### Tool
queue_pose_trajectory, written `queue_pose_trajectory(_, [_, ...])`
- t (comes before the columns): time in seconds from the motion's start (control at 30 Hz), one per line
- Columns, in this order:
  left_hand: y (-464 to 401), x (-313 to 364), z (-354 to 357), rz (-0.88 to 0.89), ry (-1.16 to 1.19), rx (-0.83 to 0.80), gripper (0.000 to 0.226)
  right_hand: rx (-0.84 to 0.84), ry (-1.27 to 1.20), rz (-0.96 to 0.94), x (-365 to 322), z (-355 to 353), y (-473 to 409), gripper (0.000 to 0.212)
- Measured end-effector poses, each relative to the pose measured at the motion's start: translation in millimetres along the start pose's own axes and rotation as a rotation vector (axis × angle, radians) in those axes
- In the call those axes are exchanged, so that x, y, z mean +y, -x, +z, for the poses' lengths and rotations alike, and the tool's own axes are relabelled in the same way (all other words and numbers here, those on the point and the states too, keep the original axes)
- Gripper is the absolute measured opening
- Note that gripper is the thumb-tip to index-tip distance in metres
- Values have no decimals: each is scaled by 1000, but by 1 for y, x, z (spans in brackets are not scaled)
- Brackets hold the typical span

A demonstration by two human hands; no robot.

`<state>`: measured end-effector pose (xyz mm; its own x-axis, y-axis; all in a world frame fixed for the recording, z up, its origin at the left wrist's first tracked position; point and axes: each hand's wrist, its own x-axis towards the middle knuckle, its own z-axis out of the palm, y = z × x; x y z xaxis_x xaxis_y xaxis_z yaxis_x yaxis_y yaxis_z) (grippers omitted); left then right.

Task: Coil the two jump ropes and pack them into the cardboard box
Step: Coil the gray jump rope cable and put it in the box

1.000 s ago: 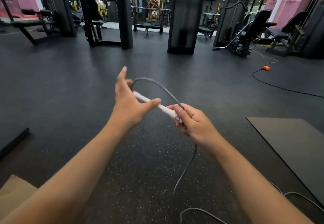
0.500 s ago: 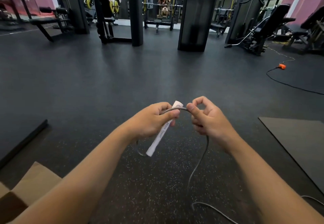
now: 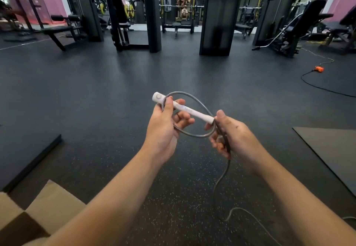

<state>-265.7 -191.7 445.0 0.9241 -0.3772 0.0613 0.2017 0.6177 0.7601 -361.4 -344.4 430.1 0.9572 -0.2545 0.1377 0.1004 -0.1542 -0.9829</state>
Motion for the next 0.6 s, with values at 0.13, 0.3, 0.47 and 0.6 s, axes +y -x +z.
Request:
queue_pose_trajectory(0.13, [-1, -4, 1, 22, 34, 4, 13, -12, -48, -35, 3, 8, 2, 37])
queue_pose_trajectory(0.3, [-8, 5, -18, 102, -510, -36, 77, 9, -26, -38, 4, -9, -1, 32])
queue_pose_trajectory(0.47, [-11, 30, -26, 429, -1385, -173, 54, -65, 150, -96, -2, -24, -2, 32])
queue_pose_trajectory(0.6, [-11, 41, -20, 387, -1732, -381, 56, -109, 380, -120, -9, -30, -1, 33])
